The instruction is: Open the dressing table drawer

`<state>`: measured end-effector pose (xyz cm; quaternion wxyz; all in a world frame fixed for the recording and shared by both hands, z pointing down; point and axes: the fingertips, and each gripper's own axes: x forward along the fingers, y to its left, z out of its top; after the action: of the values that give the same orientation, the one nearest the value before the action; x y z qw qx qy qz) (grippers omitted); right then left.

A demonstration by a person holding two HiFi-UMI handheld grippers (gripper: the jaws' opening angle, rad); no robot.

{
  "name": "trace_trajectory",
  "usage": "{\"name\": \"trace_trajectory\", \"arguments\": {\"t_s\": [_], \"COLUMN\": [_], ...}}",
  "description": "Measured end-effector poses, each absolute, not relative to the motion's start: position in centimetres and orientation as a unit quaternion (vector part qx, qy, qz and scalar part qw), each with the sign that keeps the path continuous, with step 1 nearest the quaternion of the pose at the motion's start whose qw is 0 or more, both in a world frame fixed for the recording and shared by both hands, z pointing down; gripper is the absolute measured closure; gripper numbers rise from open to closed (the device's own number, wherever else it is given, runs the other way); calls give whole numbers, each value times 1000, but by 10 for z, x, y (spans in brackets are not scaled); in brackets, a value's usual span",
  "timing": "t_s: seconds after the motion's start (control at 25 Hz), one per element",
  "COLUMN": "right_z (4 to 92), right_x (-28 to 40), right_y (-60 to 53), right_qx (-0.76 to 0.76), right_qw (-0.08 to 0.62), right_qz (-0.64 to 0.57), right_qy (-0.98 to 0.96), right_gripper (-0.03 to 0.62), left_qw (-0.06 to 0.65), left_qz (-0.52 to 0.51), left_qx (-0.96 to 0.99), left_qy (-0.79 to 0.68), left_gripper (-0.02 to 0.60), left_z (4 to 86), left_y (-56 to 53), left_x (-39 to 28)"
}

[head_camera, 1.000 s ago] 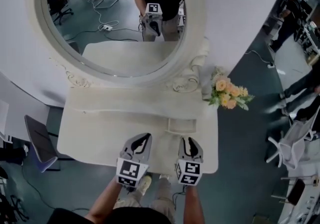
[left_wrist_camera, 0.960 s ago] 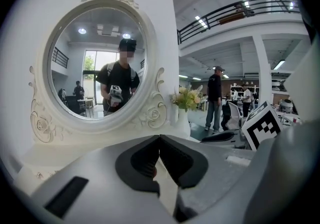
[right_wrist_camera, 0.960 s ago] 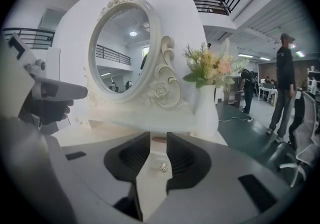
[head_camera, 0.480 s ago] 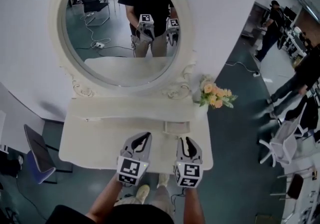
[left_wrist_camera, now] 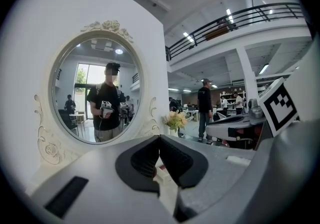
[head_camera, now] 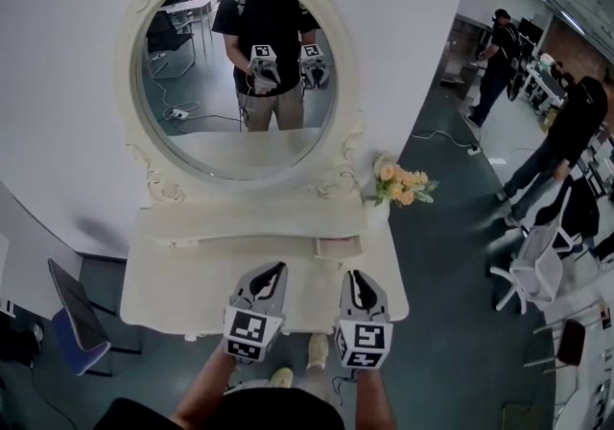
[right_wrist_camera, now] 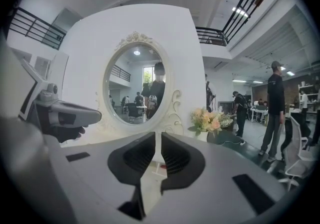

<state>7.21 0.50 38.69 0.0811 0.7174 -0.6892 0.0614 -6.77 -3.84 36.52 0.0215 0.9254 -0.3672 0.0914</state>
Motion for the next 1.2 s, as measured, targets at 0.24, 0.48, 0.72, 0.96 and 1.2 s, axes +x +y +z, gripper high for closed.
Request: {"name": "trace_trajectory", "arguments": {"t_s": [0.24,0.48,0.72,0.96,1.2], "right_z": [369,361,363,356,358], "right_x": [55,45,45,46,47], "right_y": [23,34,37,36,33], "right_qx": [725,728,731,734,731], "right_qw": [71,72,72,68,75], "right_qz": [45,37,37,35,29], "right_qy": [-684,-681,-677,-675,-677], "right_gripper": [586,595,596,597,599], "left_qw": [13,13,8,5,4], "left_qz": [83,80,73,74,77], "left_qx": [931,934,936,936,937], "left_qy": [-356,-347,-346,-344,-342], "left_gripper": [578,578,578,578,578], "left_z": [356,351,348,348,348], "left_y": [-26,-18,-17,-20,-23], "left_x": [-81,-87,-89,-90,-86]}}
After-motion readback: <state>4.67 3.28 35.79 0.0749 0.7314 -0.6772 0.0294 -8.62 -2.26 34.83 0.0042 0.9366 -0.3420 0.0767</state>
